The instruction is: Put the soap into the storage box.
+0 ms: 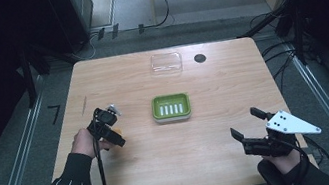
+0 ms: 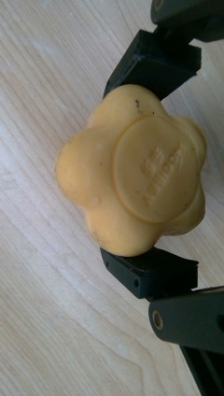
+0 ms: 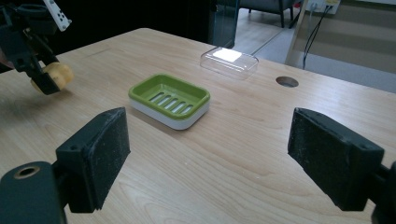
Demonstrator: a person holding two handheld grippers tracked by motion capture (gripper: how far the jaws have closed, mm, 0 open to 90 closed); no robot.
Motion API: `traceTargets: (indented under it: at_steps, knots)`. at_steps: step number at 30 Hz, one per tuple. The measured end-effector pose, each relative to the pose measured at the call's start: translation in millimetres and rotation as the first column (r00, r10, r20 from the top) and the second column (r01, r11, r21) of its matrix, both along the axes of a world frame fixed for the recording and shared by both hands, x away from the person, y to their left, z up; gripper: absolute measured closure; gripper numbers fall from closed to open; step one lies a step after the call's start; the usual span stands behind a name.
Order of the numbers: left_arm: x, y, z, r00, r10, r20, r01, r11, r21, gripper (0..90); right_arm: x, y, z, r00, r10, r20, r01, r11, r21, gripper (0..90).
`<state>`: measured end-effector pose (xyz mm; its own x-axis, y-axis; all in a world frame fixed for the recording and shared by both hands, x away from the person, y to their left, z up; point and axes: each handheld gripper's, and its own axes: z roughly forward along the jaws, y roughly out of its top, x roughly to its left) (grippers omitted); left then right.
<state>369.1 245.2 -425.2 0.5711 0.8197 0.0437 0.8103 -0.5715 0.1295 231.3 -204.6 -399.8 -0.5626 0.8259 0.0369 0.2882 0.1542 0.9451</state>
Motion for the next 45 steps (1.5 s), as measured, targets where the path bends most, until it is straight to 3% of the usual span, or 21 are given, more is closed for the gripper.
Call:
traceTargets:
  at_steps: [19, 45]
  knots:
    - [15.8, -26.6, 5.2, 0.9959, -0.09, 0.005, 0.09, 0.9959, 0.008, 25.9, -7.5, -6.3, -0.4, 0.9995, -0.031, -0.004, 0.031, 1.0, 0.001, 13.5]
    - [27.0, -51.5, 10.6, 0.9858, -0.167, 0.014, 0.167, 0.9859, 0.009, 25.8, -13.9, -11.7, -1.2, 0.9987, -0.05, -0.006, 0.05, 0.999, -0.005, 13.5]
